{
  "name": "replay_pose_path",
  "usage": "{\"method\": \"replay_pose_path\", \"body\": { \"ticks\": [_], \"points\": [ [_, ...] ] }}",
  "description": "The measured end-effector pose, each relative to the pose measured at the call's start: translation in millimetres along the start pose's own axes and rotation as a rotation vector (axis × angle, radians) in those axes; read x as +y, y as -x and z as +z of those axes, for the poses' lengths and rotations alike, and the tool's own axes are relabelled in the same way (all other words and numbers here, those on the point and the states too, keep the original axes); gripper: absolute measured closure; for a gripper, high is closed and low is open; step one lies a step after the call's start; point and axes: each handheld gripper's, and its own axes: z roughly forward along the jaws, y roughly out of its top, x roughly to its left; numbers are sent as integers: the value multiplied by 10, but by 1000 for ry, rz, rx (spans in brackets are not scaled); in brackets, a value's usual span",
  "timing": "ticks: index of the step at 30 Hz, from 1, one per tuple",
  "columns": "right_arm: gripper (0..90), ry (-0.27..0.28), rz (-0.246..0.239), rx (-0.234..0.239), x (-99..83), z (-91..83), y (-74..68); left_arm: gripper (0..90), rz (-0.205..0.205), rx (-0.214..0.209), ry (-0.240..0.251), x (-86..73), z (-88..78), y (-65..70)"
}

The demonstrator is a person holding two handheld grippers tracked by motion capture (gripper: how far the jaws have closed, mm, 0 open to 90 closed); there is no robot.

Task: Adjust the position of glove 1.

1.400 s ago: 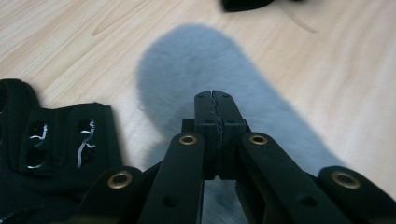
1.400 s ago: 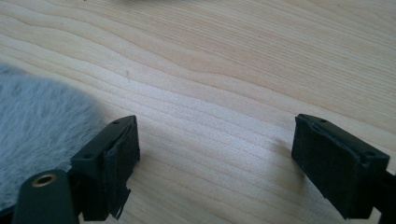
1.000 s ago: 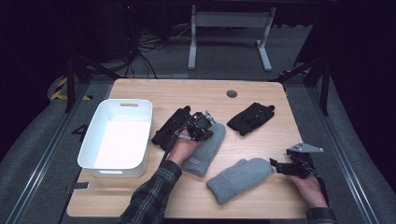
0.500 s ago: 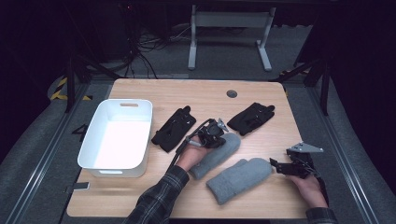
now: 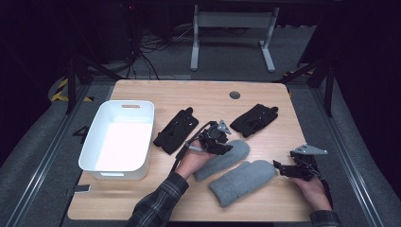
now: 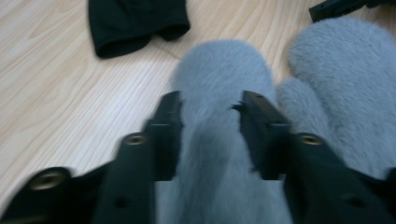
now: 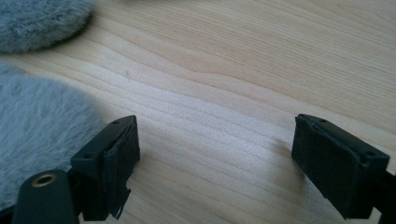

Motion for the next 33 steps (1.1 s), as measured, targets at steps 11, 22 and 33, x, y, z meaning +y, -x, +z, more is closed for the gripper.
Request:
{"method": "replay_pose_path", "body": {
  "ticks": [11,22,33],
  "points": [
    [156,1,0,-1,1,1,-2,144,-57,16,-32,-369,-39,90],
    [156,1,0,-1,0,1,-2,93,5,50,-151,-452,257,208],
    [156,0,1,-1,1,0,-3,288,17,49,-127,-459,206,216]
  ]
}}
